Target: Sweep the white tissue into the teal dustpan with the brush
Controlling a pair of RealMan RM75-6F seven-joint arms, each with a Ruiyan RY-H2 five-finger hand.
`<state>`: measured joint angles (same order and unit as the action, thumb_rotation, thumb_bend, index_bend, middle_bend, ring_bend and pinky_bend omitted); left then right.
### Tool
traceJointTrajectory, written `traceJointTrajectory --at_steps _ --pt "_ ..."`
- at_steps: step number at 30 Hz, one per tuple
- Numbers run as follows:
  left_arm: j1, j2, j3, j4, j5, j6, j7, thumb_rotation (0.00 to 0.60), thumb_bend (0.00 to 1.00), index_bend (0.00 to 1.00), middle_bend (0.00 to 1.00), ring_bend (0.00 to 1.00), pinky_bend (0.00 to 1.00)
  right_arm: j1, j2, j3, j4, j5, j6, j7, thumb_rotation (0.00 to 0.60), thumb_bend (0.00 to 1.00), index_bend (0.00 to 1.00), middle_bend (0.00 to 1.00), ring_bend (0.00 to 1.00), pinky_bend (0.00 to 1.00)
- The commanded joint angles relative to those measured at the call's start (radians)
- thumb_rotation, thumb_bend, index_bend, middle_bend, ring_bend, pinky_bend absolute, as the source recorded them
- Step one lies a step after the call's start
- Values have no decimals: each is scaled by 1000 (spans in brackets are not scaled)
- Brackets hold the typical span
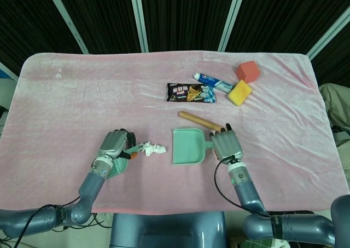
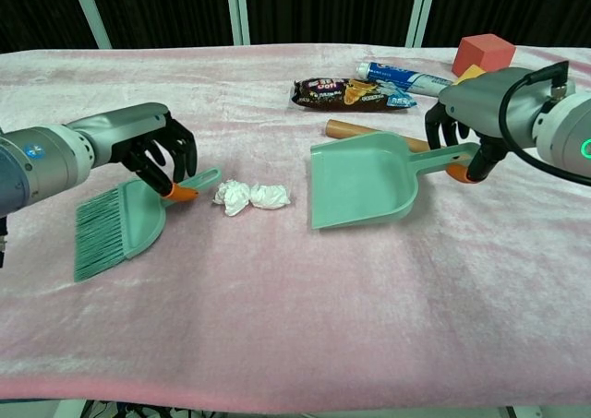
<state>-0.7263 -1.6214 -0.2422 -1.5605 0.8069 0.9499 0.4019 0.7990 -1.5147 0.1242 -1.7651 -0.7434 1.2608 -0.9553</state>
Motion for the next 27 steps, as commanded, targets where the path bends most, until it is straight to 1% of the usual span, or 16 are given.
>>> traceJointTrajectory --at_steps 1,5,11,15,19,27 --pt "-26 28 -42 36 86 -104 -135 600 405 624 670 248 275 3 -7 7 3 8 11 -11 600 515 680 575 344 171" --pt "-54 26 -79 69 143 -164 -242 600 412 625 671 248 276 11 -12 18 1 27 22 -31 600 515 680 575 344 171" --pt "-95 21 -99 115 216 -217 -326 600 417 629 673 248 277 20 -6 34 -12 45 35 -52 600 517 680 575 344 171" --pt "-124 23 -103 145 261 -248 -374 600 423 633 674 248 277 18 0 31 -17 55 42 -60 600 516 680 575 344 171" --pt "-146 27 -106 167 284 -273 -413 600 423 634 676 248 277 16 3 33 -21 63 52 -63 600 517 680 575 344 171" --pt "-178 14 -86 208 362 -277 -470 600 423 636 681 256 280 14 3 34 -24 61 70 -65 600 518 680 575 344 171"
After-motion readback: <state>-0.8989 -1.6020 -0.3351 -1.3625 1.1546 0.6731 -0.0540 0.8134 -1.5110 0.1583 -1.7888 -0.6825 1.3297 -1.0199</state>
